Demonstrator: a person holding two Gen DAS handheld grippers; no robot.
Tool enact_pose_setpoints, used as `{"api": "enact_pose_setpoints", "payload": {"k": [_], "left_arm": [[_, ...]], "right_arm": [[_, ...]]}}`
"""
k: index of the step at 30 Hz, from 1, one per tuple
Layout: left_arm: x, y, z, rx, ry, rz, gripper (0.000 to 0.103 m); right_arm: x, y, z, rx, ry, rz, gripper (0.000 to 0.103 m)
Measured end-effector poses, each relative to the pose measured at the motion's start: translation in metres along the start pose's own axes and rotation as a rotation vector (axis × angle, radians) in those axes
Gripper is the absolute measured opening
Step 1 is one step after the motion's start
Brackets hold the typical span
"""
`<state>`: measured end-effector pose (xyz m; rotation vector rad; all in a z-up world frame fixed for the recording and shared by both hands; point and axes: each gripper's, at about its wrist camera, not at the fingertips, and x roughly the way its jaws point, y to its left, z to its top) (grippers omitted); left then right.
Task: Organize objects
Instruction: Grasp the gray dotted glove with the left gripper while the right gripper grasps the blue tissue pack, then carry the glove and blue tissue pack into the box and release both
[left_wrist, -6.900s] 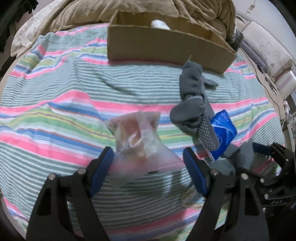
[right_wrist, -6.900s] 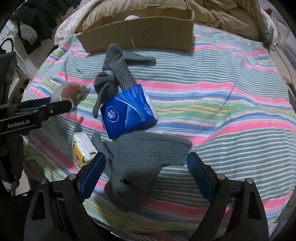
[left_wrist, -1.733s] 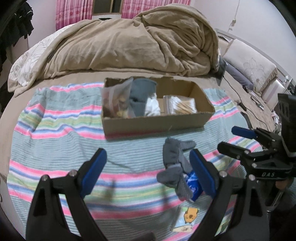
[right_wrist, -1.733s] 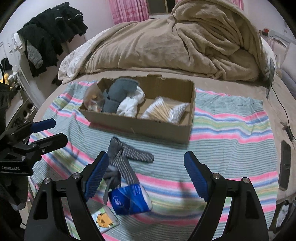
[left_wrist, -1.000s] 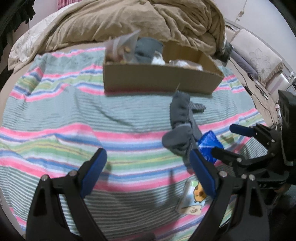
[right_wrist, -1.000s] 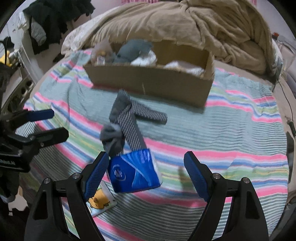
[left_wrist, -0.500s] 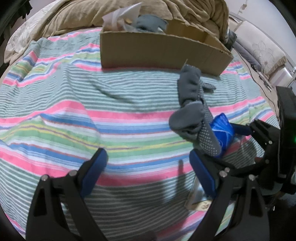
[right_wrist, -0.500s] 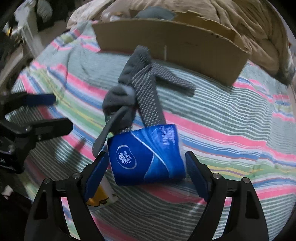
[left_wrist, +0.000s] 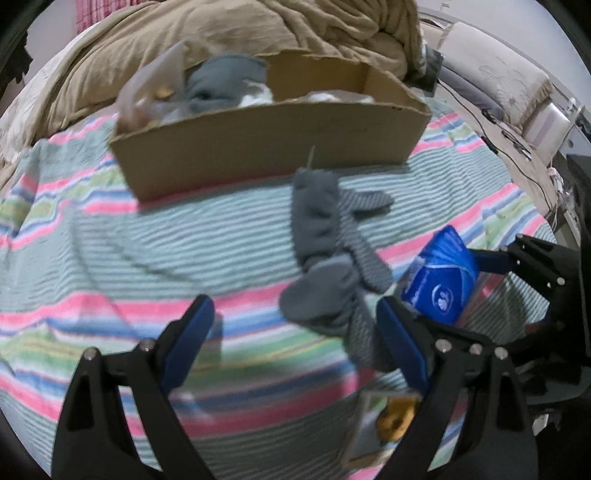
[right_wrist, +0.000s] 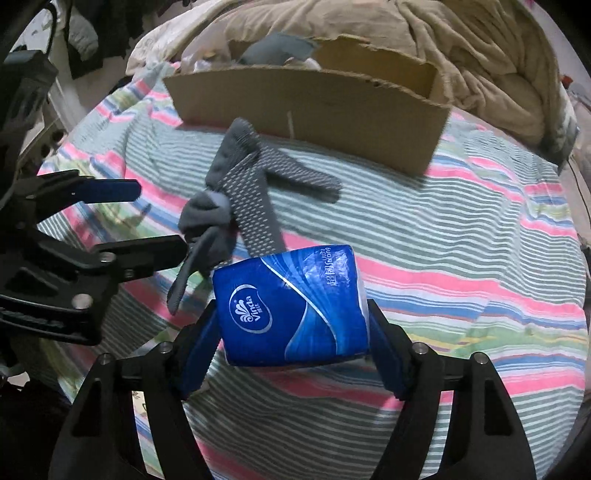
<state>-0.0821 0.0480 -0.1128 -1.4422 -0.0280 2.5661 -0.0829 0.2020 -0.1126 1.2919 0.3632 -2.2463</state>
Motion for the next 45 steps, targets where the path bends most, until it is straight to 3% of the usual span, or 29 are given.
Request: {"api": "enact_pose_setpoints", "payload": {"k": [6,9,12,16,28,33,45], "left_arm": [[0.019,-0.011,0.011,0.041,0.022,0.040,0.073],[0.028,-0.015,0.014,0.063,0.034,0.067,0.058],[0.030,-0.014,0.017,0.052,0.025,0.057,0.049],[0.026,-0.018,0.018,0.058,0.009,0.037,0.029],[-0.008,-0.022,0.028,0.057,-0.062,-0.032,0.029],[-0.030,-0.023,0.046,0.055,-0.114,-0.043,0.029],[-0.059,-0.007,0.085,0.046,-0.188,-0.016,0.029]], "right_arm": [[-0.007,-0.014,-0.001,0.025,-0.033,-0.025,0.077],[-0.008,-0.023,-0.001,0.048,-0.037,-0.018,0.077],[-0.008,-0.026,0.003,0.060,-0.041,-0.005,0.077],[-0.011,-0.031,0.007,0.079,-0.046,0.008,0.077],[-0.043,-0.042,0.028,0.111,-0.126,0.001,0.077],[-0.055,-0.044,0.040,0.114,-0.154,0.000,0.077],[-0.071,-0.053,0.090,0.099,-0.222,0.005,0.077]]}}
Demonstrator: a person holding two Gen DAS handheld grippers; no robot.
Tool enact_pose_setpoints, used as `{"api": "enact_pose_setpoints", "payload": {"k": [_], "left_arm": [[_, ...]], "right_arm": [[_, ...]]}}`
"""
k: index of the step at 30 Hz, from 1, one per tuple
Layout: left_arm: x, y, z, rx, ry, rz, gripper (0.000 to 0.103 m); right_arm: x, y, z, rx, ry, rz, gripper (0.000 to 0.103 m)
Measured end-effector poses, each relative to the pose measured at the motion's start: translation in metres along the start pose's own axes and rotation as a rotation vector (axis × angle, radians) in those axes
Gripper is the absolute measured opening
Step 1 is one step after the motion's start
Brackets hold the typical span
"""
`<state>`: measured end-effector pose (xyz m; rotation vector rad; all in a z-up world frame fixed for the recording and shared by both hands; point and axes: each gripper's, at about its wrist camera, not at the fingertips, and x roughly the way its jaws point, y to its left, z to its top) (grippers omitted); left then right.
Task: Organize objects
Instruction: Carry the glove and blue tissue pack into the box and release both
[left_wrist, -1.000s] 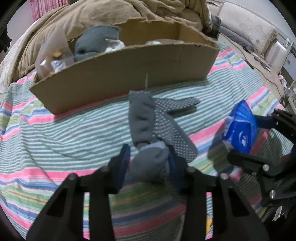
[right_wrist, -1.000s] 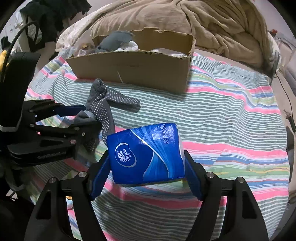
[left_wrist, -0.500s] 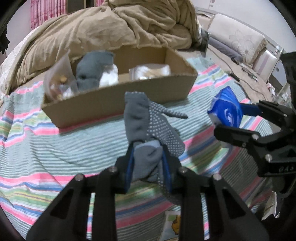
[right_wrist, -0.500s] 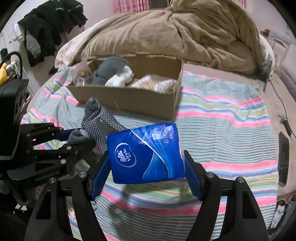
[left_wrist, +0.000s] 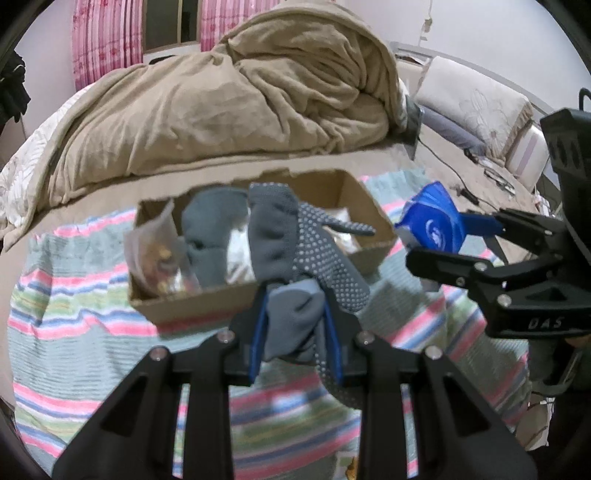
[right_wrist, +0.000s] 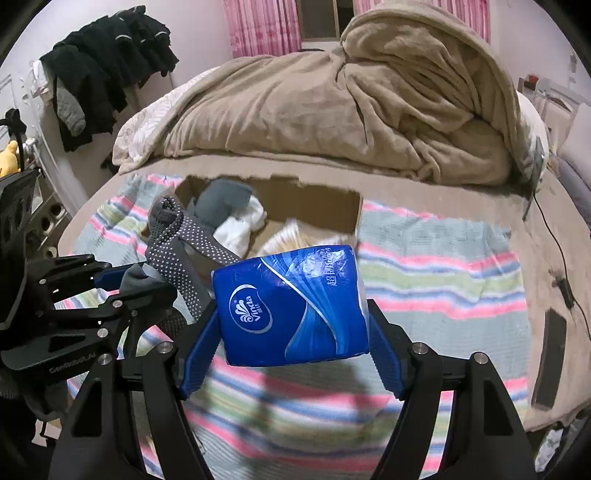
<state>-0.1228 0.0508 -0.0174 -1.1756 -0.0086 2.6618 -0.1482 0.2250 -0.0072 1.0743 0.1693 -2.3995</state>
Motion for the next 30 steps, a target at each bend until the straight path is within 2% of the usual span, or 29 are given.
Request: {"api": "enact_pose_setpoints", "payload": {"k": [7,15,23,30], "left_arm": [[0.012,0.012,0.019,-0.024,-0.009,-0.008,0.029],[0.045,0.025,0.038,-0.045,0.008,-0.022,0.029],[0.080,0.032,0.049,-0.053,0.041,-0.048,0.030],[0.108,0.037,0.047,-0.067,0.105,-0.047,0.031]], "right_arm": [[0.015,-0.003,0.023,-0.013,-0.005,0.020,0.077],[0.044,-0.013,0.047,-0.033,0.002,0.018,0.077],[0.077,-0.023,0.061,-0.024,0.017,0.024,0.077],[0.099,-0.027,0.062,-0.019,0.042,0.036,0.077]]}}
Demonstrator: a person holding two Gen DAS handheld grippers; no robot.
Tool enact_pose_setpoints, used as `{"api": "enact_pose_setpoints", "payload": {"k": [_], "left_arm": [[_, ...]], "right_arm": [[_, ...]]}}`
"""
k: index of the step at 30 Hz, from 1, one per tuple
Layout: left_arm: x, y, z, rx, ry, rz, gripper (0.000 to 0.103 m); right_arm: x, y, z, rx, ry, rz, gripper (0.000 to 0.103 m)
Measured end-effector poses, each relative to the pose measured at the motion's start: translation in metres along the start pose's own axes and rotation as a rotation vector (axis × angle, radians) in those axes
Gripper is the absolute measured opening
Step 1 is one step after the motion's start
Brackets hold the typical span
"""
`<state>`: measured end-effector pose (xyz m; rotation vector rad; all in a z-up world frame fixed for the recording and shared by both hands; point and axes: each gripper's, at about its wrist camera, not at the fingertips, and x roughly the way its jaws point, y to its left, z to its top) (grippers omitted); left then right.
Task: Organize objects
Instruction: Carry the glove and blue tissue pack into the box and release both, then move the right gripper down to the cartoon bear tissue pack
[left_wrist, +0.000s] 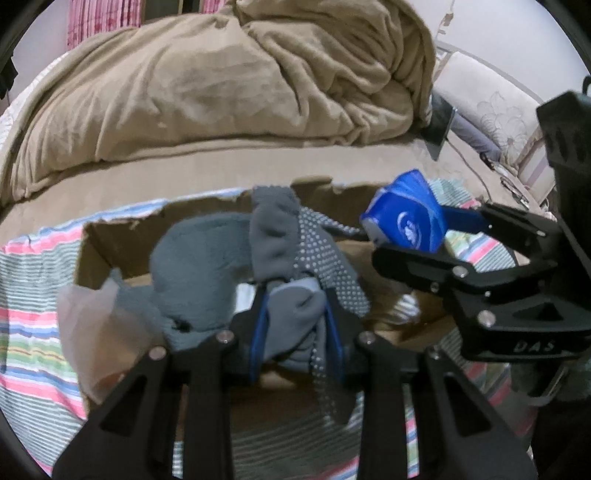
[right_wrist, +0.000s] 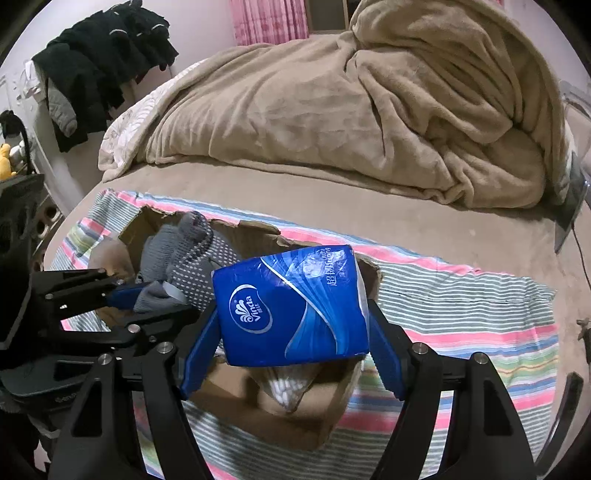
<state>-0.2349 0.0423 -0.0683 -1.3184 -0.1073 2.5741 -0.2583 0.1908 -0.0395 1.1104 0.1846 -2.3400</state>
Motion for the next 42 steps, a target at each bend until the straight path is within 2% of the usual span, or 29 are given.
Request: {"api": "enact_pose_setpoints", "payload": {"k": [9,11,13,18,30,42], "left_arm": [[-0.002,-0.002,0.000,-0.003,0.012,0.020,0.041],[-0.006,-0.001,-0.002,-0.010,0.012,0.017,0.051],[-0.011,-0.002,-0.004,-0.013,0.006,0.013,0.056],[-0.026,-0.002,-0.008,-0.022,-0.013,0.024,0.056],[-0.063,-0.006,-0.030,-0.033,-0.044,0.040,0.057],[-0.092,-0.002,-0.068,-0.054,-0.049,0.067,0.057]], "right_arm": [[0.007,0.001,0.002,-0.014,0.006,0.006,0.079],[0.006,0.001,0.002,-0.013,0.007,0.012,0.080],[0.003,0.002,0.001,-0.010,0.004,0.014,0.083],[-0.008,0.006,0.000,-0.008,-0.015,0.001,0.088],[-0.039,0.021,-0.013,-0.003,-0.033,-0.013,0.088],[-0.064,0.045,-0.035,-0.014,-0.030,-0.017,0.088]]}}
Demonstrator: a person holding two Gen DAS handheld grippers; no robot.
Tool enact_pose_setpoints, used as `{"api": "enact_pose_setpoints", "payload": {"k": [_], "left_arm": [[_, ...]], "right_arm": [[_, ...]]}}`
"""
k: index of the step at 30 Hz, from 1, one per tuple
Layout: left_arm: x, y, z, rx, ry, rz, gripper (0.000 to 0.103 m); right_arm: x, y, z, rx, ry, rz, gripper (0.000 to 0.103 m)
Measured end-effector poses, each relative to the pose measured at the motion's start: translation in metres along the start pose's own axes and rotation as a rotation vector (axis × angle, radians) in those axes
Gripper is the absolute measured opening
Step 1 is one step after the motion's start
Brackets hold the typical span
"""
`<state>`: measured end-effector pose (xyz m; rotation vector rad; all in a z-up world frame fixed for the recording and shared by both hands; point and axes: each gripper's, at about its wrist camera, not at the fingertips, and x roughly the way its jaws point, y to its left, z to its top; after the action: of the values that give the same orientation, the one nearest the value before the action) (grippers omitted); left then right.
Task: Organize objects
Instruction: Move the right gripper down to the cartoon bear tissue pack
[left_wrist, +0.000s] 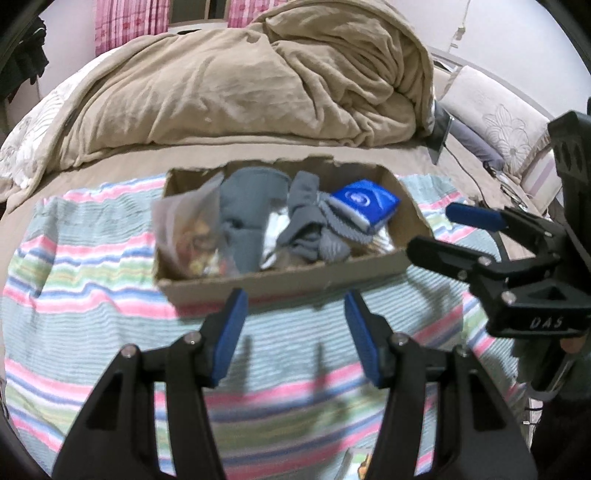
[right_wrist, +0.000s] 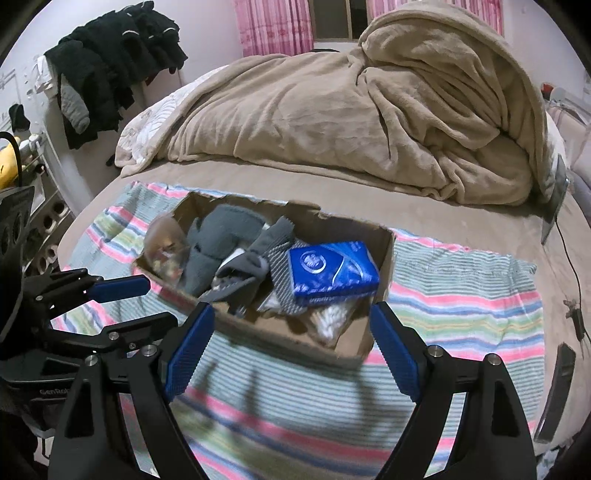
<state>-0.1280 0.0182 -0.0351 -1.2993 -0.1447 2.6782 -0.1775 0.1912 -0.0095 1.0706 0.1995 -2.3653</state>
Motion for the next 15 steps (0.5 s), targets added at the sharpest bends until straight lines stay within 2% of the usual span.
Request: {"api": "enact_pose_setpoints", "payload": {"k": [15], "left_arm": [[-0.026,0.012,-0.056,-0.030,0.017,0.029,0.057]], "right_arm": [[-0.012,0.029,-0.047,-0.026,0.057,0.000,0.088]]}}
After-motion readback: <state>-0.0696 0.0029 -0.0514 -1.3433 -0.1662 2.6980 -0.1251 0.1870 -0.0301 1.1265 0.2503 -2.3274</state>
